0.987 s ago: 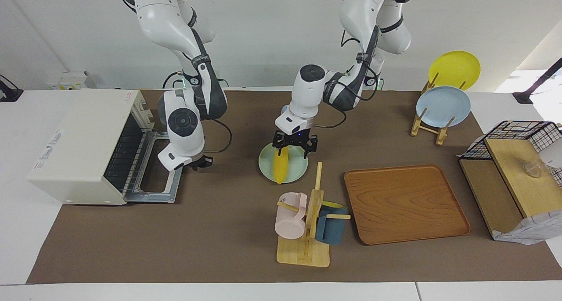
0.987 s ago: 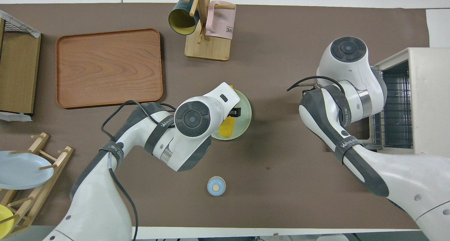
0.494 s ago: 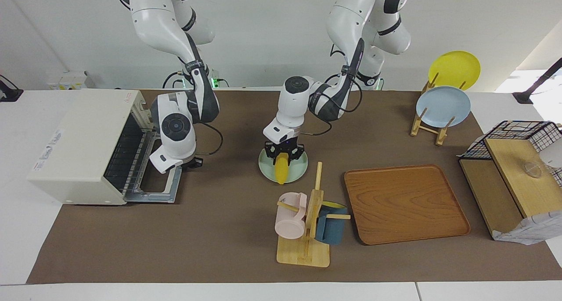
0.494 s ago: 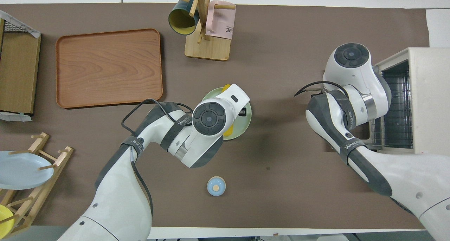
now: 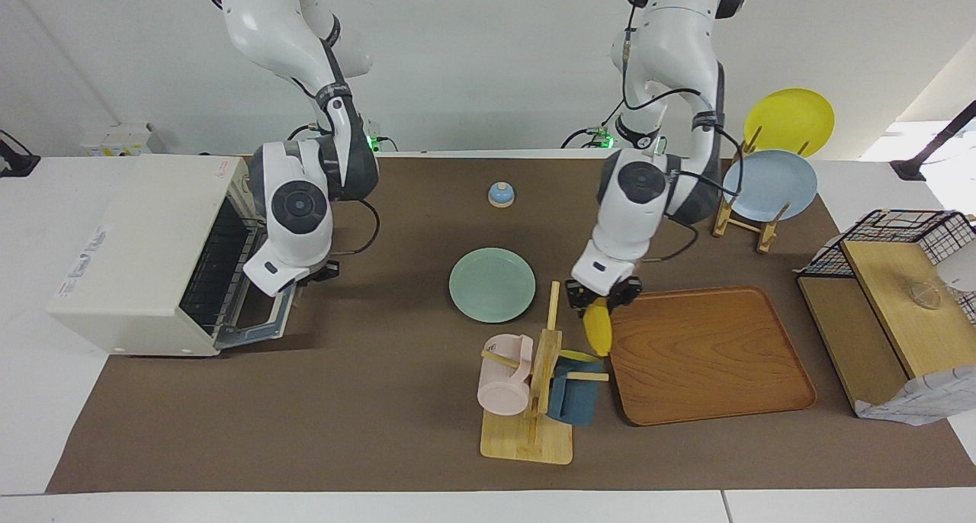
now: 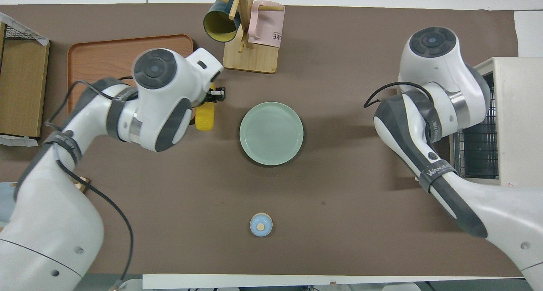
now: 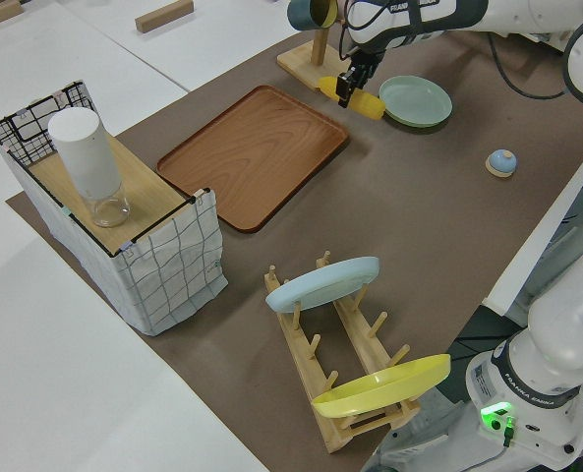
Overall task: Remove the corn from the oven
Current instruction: 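Carry the corn onto the wooden tray with the left gripper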
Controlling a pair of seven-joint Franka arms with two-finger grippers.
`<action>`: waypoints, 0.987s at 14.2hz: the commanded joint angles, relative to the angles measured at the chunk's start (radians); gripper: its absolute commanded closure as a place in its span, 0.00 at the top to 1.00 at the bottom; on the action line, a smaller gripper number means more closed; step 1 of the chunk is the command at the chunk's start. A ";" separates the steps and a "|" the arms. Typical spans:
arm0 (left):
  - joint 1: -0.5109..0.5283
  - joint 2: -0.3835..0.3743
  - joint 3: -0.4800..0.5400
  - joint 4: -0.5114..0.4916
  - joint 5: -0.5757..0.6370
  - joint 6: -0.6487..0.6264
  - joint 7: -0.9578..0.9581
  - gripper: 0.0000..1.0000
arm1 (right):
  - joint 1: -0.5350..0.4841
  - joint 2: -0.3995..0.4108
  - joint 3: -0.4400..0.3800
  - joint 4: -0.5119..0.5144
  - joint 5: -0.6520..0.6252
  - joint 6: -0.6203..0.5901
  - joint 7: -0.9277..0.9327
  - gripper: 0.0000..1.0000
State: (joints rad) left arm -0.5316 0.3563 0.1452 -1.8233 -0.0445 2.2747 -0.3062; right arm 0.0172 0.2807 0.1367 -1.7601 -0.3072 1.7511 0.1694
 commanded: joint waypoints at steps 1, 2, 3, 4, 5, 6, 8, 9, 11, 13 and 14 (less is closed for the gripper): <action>0.128 0.033 -0.015 -0.005 0.000 0.066 0.125 0.00 | -0.109 -0.076 -0.003 0.016 0.083 -0.034 -0.134 0.00; 0.177 0.047 -0.013 -0.007 0.000 0.095 0.198 0.00 | -0.144 -0.096 -0.003 0.016 0.101 -0.056 -0.181 0.01; 0.221 0.058 -0.013 -0.004 0.000 0.115 0.269 0.01 | -0.166 -0.112 -0.005 0.016 0.106 -0.068 -0.214 0.02; 0.257 0.064 -0.015 0.001 0.001 0.141 0.310 0.11 | -0.181 -0.126 -0.003 0.016 0.111 -0.087 -0.232 0.03; 0.272 0.066 -0.013 -0.004 0.002 0.169 0.321 0.59 | -0.192 -0.139 -0.003 0.016 0.117 -0.105 -0.240 0.07; 0.271 0.064 -0.010 -0.004 0.002 0.167 0.319 1.00 | -0.204 -0.153 -0.003 0.019 0.137 -0.123 -0.240 0.12; 0.271 0.044 0.014 0.036 0.001 0.105 0.323 1.00 | -0.214 -0.204 -0.006 0.063 0.254 -0.179 -0.234 0.65; 0.275 0.011 0.019 0.088 0.002 -0.015 0.323 1.00 | -0.214 -0.233 -0.008 0.102 0.305 -0.205 -0.229 0.96; 0.274 -0.058 0.059 0.221 0.002 -0.296 0.332 1.00 | -0.212 -0.262 -0.005 0.189 0.321 -0.258 -0.223 1.00; 0.275 -0.140 0.070 0.286 0.000 -0.473 0.351 1.00 | -0.203 -0.262 -0.003 0.276 0.315 -0.338 -0.168 1.00; 0.275 -0.193 0.076 0.286 0.000 -0.522 0.352 1.00 | -0.201 -0.262 0.000 0.297 0.306 -0.347 -0.150 1.00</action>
State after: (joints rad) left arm -0.2537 0.2555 0.2061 -1.5434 -0.0441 1.8626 0.0239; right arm -0.1844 -0.0060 0.1290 -1.5260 -0.0070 1.4391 -0.0243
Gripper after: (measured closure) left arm 0.000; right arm 0.203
